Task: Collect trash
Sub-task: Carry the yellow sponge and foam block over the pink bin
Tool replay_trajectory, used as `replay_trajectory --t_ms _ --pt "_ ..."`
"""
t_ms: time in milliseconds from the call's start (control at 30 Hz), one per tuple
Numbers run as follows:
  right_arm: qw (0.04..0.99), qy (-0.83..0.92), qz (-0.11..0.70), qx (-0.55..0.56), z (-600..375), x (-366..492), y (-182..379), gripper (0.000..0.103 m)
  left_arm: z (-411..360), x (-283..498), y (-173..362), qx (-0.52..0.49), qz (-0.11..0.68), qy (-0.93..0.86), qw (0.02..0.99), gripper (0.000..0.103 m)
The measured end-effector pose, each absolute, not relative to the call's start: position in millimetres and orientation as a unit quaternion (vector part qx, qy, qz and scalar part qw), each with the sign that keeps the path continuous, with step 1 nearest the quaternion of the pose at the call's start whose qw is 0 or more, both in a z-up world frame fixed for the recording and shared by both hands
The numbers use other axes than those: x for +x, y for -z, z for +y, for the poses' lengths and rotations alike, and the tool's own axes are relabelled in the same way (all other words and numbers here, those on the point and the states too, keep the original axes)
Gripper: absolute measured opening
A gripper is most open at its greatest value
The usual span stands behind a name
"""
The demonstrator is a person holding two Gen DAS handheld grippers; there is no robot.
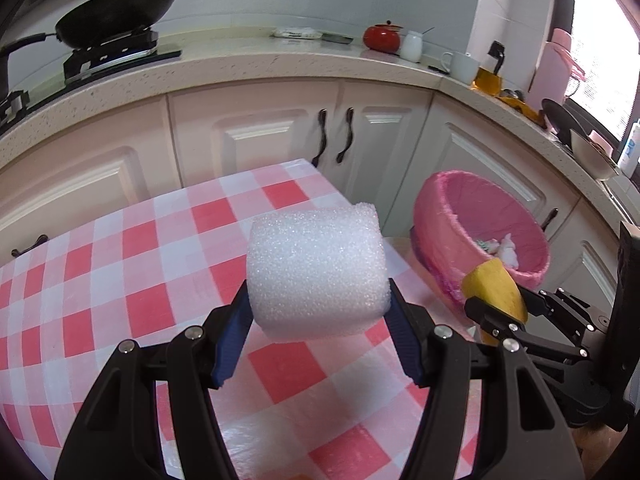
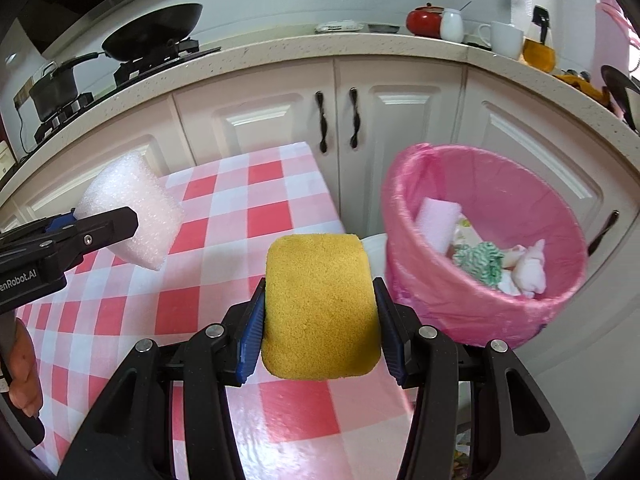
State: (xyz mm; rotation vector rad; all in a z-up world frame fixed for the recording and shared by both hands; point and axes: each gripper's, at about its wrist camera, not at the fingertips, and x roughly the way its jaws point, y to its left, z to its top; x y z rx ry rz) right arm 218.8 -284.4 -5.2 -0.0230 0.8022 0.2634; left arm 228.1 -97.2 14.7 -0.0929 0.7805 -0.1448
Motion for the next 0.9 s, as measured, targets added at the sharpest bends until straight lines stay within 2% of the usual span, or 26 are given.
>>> replay_trajectory --t_ms 900 --pt "0.935 -0.047 0.352 0.014 -413 257 -42 0.048 -220 273 -53 -0.011 0.368 0.175 0.913 0.061"
